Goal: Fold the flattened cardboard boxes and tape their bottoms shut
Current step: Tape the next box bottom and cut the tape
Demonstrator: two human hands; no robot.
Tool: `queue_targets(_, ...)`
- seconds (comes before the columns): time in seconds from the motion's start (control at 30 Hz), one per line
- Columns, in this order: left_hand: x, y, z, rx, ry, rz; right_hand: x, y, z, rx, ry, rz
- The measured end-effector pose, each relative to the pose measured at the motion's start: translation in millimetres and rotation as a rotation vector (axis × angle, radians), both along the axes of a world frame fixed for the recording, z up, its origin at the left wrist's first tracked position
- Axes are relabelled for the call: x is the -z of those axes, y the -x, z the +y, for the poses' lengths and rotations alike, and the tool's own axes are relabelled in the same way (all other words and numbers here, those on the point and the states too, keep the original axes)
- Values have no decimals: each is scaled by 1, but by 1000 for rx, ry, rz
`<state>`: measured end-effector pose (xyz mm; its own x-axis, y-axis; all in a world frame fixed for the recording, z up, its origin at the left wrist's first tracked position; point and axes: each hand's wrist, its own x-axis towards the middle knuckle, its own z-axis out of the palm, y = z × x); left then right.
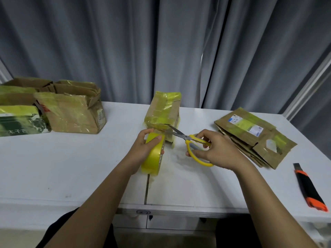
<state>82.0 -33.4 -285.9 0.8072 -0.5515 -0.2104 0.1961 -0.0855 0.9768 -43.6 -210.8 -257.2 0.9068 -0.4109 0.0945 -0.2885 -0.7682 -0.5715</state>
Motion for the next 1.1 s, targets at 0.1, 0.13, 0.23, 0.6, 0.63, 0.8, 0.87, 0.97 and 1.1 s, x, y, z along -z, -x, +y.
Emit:
queue_targets(0.1,0,-2,-1,-15,11,-1,-13,2,3,36,55,67)
queue_targets(0.13,0,-3,-2,-17,7,0,-17,5,2,54,65,105)
queue_targets(0.23,1,-5,-5,-24,12,2,-28,20,-4,123,118,182)
queue_targets(0.6,0,-5,-6,4,39,-10,12,-107,10,-50,98,-345)
queue_targets(0.63,1,-7,-5,-2,29,-15,13,-115,6,-70,165,-310)
queue_targets(0.8,-2,-20,7,23,-14,-26,8,-131,-23,-74,149,-145)
queue_targets(0.87,-4,-24,13,26,0,-61,7,-133,-25,-67,166,-86)
queue_targets(0.97,-2,-25,15,44,1,-27,7,-138,-20,-45,190,-69)
queue_targets(1.1,5,-22,8,50,-18,11,6,-138,-19,-24,210,-79)
